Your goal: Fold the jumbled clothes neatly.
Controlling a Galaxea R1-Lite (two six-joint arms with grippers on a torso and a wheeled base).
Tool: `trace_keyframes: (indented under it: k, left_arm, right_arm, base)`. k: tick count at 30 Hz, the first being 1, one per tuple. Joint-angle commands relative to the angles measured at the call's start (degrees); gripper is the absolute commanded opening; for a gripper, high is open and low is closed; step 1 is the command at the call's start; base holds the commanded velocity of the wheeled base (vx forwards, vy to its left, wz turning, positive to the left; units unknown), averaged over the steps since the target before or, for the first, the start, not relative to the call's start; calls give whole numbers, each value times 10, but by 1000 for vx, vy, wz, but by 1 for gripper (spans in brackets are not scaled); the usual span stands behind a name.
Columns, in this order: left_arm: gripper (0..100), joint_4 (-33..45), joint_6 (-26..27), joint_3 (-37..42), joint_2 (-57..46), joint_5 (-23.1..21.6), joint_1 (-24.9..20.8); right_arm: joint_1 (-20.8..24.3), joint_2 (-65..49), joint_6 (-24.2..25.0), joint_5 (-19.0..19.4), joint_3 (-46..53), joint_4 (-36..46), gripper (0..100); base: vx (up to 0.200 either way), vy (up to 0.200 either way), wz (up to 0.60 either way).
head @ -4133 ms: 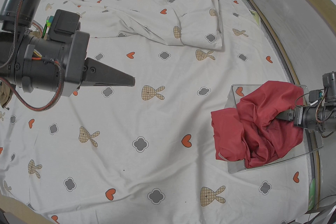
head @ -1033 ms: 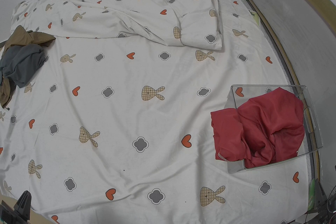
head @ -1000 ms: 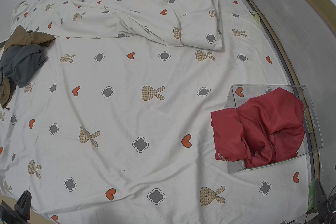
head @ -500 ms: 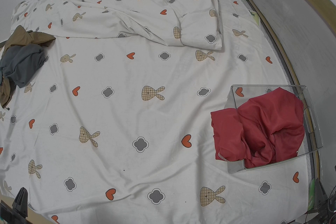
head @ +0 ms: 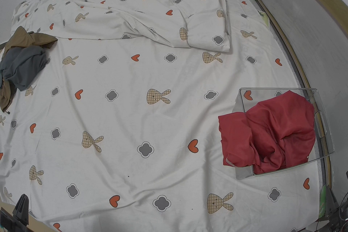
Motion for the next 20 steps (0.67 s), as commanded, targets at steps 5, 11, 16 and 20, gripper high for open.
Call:
trace_keyframes:
  k: [5, 11, 16, 20]
  left_arm:
    - [0, 0, 0, 10, -7, 0, 0]
    - [0, 0, 0, 10, -7, 0, 0]
    - [0, 0, 0, 10, -7, 0, 0]
    - [0, 0, 0, 10, -7, 0, 0]
  right_arm:
    - [-1, -8, 4, -4, 10, 0, 100]
    - [-1, -8, 4, -11, 10, -1, 100]
    - [0, -8, 3, -6, 10, 0, 100]
    - [0, -8, 4, -6, 10, -1, 100]
  base:
    - [0, 0, 0]
    - [0, 0, 0]
    - [0, 0, 0]
    - [0, 0, 0]
